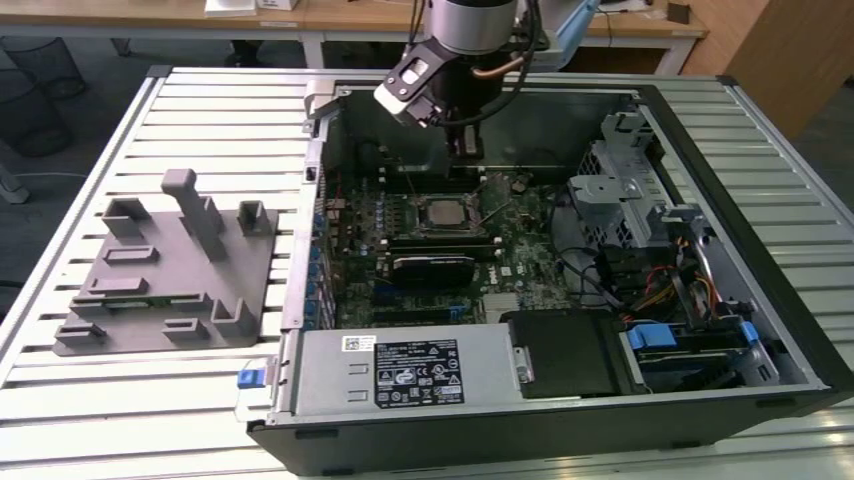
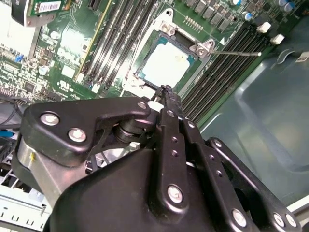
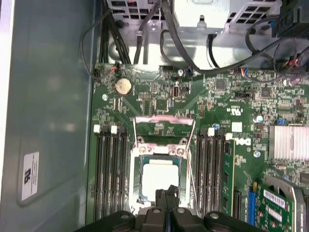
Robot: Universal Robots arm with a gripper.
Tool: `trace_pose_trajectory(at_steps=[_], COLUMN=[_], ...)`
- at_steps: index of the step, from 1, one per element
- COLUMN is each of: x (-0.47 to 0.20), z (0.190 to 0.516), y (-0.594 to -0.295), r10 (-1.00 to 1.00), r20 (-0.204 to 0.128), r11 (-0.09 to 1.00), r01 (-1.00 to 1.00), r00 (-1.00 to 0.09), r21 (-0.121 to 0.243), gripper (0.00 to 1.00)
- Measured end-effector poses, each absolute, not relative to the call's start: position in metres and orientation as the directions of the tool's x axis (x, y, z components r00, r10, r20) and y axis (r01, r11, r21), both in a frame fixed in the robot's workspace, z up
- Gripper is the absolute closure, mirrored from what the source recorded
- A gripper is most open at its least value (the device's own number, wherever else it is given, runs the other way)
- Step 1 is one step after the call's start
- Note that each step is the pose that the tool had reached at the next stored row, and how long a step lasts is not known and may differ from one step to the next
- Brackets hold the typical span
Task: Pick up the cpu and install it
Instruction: 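Close the cpu cover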
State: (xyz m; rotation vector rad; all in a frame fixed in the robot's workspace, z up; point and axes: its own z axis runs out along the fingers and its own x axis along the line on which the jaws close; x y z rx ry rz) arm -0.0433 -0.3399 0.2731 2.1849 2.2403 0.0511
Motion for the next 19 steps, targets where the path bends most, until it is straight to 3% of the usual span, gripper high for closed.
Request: trace_pose_trajectory(at_steps=[19], x=[-0.029], z=[0.273], y=[-0.34], r10=[1.0], r20=[0.015], r11=[0.025], r01=[0.999], r00=[-0.025], r21=[0.029], gripper=[0.89])
